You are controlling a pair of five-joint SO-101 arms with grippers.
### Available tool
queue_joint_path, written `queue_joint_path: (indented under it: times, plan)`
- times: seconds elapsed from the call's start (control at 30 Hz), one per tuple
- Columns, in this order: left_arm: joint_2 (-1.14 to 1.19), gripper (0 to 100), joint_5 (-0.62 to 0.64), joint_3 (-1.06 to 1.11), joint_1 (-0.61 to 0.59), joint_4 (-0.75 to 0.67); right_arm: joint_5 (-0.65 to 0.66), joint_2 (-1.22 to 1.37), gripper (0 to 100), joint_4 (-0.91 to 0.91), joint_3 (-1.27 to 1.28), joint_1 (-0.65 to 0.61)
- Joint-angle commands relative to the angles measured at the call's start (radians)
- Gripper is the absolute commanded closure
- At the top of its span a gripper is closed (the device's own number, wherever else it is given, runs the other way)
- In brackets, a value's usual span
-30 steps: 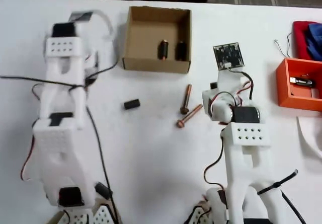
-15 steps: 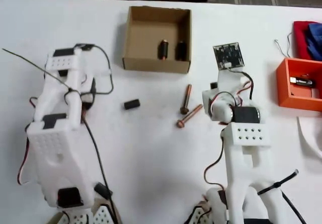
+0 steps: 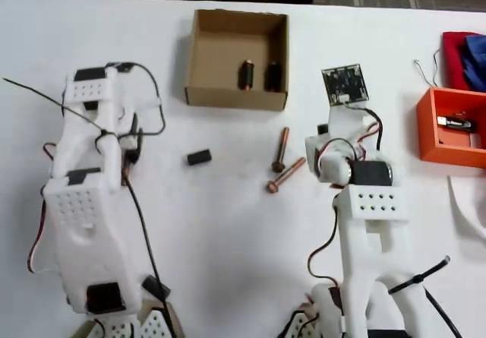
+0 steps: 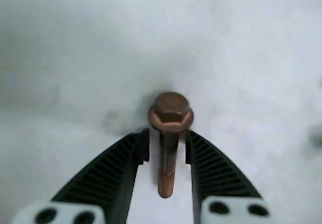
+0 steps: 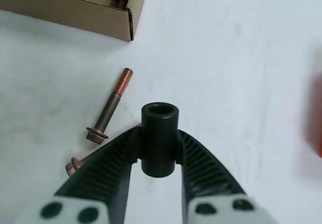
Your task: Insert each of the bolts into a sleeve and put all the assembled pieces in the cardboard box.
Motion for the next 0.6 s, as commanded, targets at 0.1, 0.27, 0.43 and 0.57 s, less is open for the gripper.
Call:
queue_joint_path:
  times: [0.1,0.27,0.43,0.57]
  plan:
    - [0.11,84,0.002,-0.246,0.005,0.095,-0.005,-0.012,97.6,-0.018,-0.006,0.001]
    - [0.224,84,0.003,-0.363,0.005,0.163,-0.005,-0.012,97.6,-0.018,-0.006,0.001]
    - [0.253,98,0.006,-0.467,0.009,0.216,-0.005,-0.008,97.6,-0.019,-0.006,0.001]
    - [0.252,97,0.006,-0.492,0.009,0.219,-0.005,-0.007,97.6,-0.021,-0.006,0.001]
